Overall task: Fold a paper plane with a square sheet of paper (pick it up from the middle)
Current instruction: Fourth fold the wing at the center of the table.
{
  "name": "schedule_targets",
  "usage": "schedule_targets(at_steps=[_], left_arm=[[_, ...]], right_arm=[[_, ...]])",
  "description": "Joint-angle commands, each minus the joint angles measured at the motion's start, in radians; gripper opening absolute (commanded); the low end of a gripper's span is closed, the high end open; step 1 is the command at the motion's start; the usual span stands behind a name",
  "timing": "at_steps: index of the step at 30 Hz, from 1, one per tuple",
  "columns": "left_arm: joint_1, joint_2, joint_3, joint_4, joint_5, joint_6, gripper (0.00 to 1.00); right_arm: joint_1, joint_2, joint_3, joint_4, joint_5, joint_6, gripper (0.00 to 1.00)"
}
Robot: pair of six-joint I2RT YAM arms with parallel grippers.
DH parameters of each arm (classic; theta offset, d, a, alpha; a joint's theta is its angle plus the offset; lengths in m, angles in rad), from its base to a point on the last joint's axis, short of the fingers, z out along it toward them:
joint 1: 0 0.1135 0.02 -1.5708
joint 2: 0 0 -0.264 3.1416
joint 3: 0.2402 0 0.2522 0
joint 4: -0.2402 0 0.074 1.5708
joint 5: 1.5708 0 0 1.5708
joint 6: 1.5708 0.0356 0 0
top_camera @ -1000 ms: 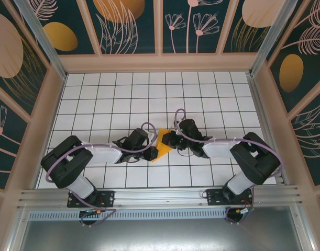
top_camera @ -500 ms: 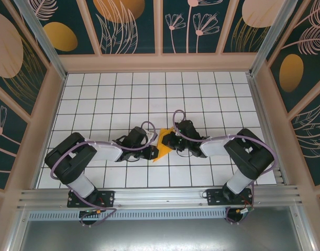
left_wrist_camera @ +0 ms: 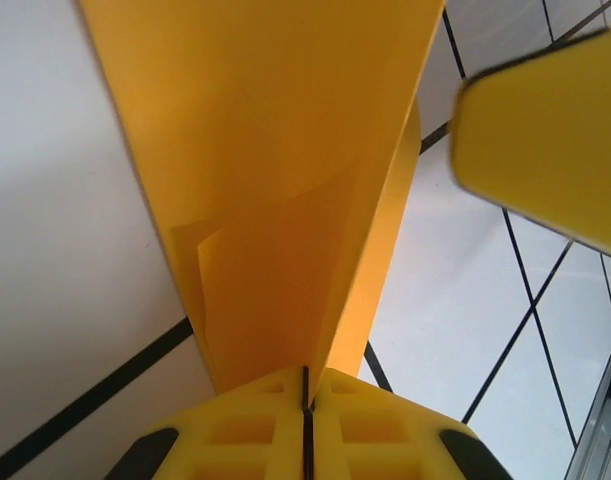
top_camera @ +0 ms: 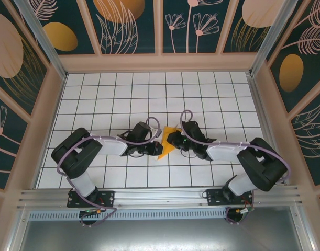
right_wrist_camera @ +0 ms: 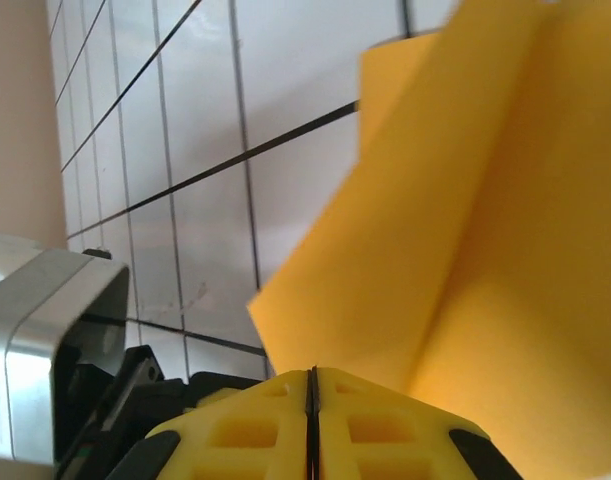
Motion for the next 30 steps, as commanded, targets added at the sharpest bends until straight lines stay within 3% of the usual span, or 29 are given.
schedule_targets(at_steps=[1,10,19,30], left_arm=[[0.009,0.018,0.024,-0.052,0.01,0.0,0.1],[0.008,0.037,0.052,-0.073,0.041,0.012,0.1],[0.012,0.056,0.064,-0.071,0.056,-0.012,0.09],[0.064,0.067,0.064,-0.037,0.169,-0.041,0.1]], right_arm=[[-0.022,-0.044,-0.04,-0.057,0.08,0.042,0.11],[-0.073,0.065,-0.006,0.001,-0.051,-0.02,0.1],[-0.077,0.145,0.045,-0.122,-0.015,-0.073,0.1],[-0.08,0.17,0.083,-0.19,0.001,-0.17,0.1]])
